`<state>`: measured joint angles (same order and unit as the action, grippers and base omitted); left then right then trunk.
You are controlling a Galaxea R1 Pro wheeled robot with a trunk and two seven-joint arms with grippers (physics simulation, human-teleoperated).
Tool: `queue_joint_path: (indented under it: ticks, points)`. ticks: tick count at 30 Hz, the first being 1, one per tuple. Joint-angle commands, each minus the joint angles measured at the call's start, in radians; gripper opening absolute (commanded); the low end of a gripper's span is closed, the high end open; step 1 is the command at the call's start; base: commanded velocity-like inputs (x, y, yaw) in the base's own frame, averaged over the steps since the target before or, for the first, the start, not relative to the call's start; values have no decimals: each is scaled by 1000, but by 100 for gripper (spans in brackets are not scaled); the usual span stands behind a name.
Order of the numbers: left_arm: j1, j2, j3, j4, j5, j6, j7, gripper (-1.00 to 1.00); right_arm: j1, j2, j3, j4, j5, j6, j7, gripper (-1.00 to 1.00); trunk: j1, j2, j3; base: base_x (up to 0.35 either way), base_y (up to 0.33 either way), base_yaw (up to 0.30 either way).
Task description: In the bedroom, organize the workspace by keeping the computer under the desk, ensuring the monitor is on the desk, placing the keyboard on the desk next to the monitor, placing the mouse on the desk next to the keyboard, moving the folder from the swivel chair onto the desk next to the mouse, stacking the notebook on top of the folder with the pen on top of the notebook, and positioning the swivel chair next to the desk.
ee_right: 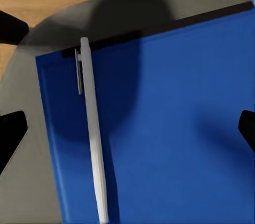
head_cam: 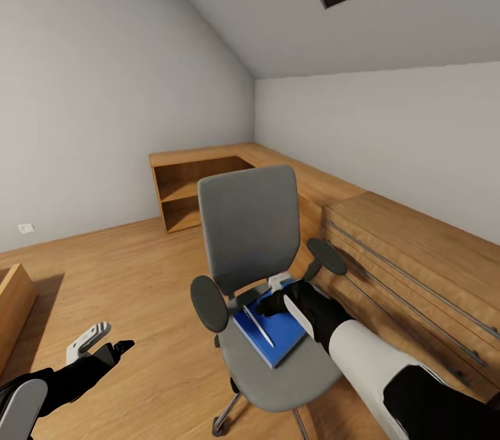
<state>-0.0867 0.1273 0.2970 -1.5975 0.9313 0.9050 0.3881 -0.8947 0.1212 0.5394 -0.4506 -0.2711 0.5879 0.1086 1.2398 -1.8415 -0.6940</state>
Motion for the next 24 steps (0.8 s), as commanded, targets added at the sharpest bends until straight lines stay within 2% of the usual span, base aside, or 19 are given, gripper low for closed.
queue_joint_path:
  ticks: [1,9,24]
  points:
    - [-1,0,1,-1,11,3,9,100,-3,2,4,0,-4,8,0,100,0,-1,-1,0,0,0]
    - [-1,1,1,-1,11,2,9,100,-8,14,2,3,-8,26,2,100,0,-1,-1,0,0,0]
    - [-1,2,0,-1,9,0,5,100,-9,13,0,4,-10,26,4,100,0,-1,-1,0,0,0]
